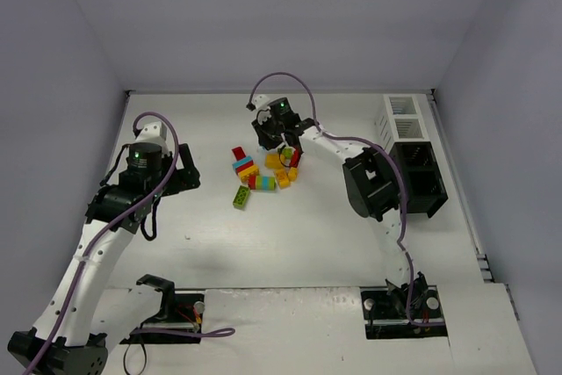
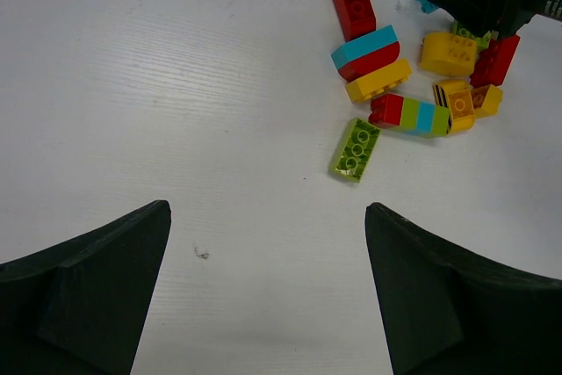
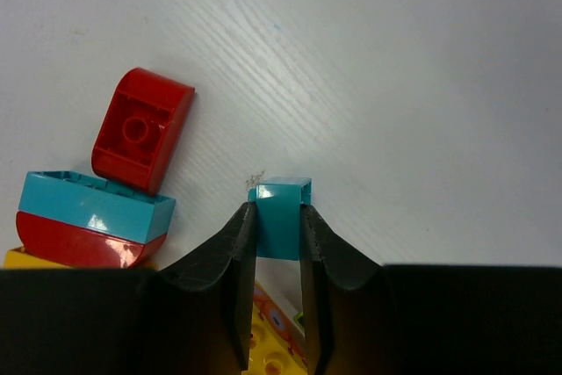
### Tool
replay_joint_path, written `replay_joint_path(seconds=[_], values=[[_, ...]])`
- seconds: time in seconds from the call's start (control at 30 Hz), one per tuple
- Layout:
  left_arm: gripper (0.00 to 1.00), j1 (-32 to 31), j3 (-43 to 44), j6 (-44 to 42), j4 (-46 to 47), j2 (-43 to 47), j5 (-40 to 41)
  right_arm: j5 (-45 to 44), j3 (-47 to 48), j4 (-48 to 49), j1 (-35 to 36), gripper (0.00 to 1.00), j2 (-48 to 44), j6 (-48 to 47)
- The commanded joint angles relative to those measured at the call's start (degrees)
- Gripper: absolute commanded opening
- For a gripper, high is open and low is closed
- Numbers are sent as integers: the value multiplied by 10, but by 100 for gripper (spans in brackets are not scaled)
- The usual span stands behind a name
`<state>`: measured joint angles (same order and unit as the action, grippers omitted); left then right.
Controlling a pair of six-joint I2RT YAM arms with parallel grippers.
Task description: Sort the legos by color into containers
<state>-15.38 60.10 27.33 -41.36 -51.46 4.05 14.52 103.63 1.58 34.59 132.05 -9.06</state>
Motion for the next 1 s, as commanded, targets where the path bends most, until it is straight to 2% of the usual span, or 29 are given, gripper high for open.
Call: replay_joint_path(seconds=[0.0,0.2,0.43,0.47,0.7,0.97], values=[[85,-2,6,6,11,5,2,-47,58,17,-3,0,-22,-3],[85,-2,8,8,20,0,-2,-114,82,34,-55,0,-85,-1],[85,-2,9,10,41,-18,-7,-205,14,49,-193,0,-157,40],[85,-1,14,10,47,-25,-9,-214,-11,66,-241,0,-178,56],[85,-2,28,2,57,-50,-10,-222,-54,74,-338,0,-194,91],[85,-2,43,-2,71,-78,-12,-195,-68,72,-388,0,-180,130]])
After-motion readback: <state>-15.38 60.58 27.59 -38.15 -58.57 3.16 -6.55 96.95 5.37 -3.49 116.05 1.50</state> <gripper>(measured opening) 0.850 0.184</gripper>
